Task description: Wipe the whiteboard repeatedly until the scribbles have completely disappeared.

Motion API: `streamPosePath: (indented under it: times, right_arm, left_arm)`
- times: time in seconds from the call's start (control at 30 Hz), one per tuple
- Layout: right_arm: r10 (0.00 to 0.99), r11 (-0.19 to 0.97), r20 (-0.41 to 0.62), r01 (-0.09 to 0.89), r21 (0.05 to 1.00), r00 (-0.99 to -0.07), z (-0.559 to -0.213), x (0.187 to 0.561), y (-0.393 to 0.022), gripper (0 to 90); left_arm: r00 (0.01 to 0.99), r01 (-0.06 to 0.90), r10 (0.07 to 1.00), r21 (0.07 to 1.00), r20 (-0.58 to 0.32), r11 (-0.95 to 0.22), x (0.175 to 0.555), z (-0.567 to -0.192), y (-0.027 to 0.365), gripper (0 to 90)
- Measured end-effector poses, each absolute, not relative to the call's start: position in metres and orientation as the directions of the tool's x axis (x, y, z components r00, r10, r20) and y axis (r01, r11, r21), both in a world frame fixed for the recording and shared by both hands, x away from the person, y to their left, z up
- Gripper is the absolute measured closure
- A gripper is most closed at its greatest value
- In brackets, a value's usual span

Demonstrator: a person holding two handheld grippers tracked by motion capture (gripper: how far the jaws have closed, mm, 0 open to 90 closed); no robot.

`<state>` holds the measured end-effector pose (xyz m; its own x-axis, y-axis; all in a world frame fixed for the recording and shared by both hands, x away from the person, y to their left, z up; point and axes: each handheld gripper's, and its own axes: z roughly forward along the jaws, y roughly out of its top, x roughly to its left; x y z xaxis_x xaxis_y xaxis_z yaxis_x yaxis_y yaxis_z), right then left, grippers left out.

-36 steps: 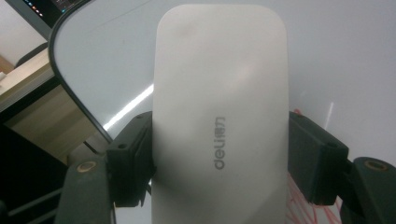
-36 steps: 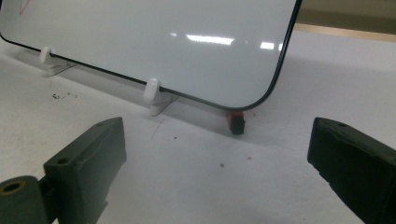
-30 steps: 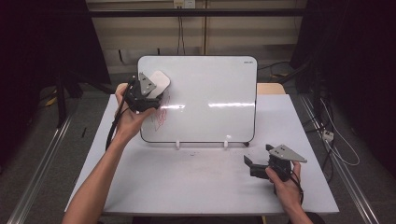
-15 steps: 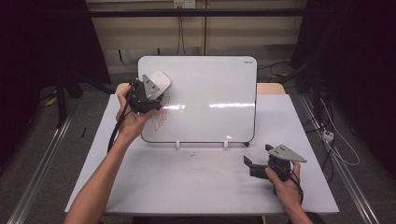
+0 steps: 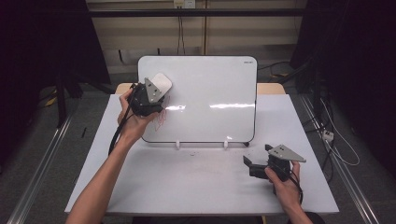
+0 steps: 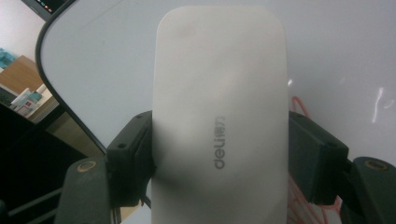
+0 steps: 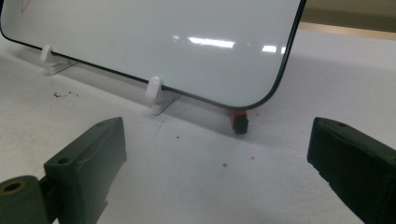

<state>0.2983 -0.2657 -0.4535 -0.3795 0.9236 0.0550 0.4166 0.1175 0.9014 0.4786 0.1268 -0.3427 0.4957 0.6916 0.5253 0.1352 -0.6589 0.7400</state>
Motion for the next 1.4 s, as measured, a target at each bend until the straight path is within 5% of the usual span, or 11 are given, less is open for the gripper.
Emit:
streamPosePath:
  times: [0.53,1.4]
  right_arm:
    - [0.922,0.121,0.054,0.417,0.901,-0.384,-0.454,0.299,-0.265,4.5]
    - [0.921,0.115,0.06,0.416,0.902,-0.384,-0.453,0.299,-0.266,4.5]
  left_arm:
    - [0.532,0.118,0.637,0.697,0.557,-0.707,0.456,-0.364,0.114,31.2]
    - [0.49,0.159,0.7,0.737,0.519,-0.657,0.488,-0.325,0.135,31.2]
